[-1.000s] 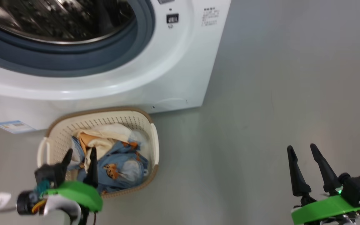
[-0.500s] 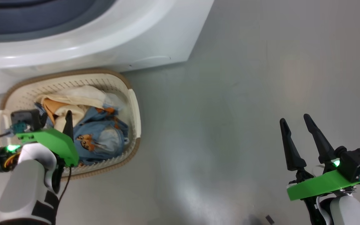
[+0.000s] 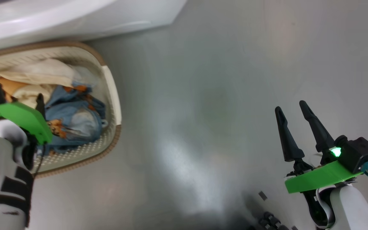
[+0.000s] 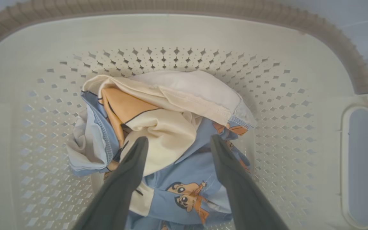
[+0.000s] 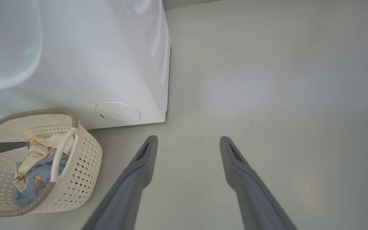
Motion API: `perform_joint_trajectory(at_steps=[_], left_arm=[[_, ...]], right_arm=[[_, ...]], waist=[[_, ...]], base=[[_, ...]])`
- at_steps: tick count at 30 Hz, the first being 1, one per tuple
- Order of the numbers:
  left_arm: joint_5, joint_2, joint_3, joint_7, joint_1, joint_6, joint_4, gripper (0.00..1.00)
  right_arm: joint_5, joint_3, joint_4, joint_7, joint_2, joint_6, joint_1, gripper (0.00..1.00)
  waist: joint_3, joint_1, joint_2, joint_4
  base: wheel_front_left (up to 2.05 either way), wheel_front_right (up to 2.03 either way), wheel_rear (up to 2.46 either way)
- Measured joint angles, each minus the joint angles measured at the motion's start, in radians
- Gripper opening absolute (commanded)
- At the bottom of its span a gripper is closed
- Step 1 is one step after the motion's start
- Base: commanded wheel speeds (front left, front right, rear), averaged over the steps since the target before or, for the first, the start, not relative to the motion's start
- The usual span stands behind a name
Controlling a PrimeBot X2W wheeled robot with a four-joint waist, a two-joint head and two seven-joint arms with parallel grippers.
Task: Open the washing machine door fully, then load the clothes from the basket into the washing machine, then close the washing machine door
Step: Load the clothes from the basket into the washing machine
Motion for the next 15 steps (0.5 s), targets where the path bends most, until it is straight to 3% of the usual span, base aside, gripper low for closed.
perform_joint_trajectory(at_steps=[15], left_arm=[[-0.057,0.055,0.038,0.045,-0.114,0.016,0.072,1.00]], right_arm=[[0.007,0.045,-0.010,0.000,-0.003,0.000,-0.048,1.00]], waist=[[0.149,0.0000,0.0000,-0.064]], base=[[0.00,0.00,0.00]])
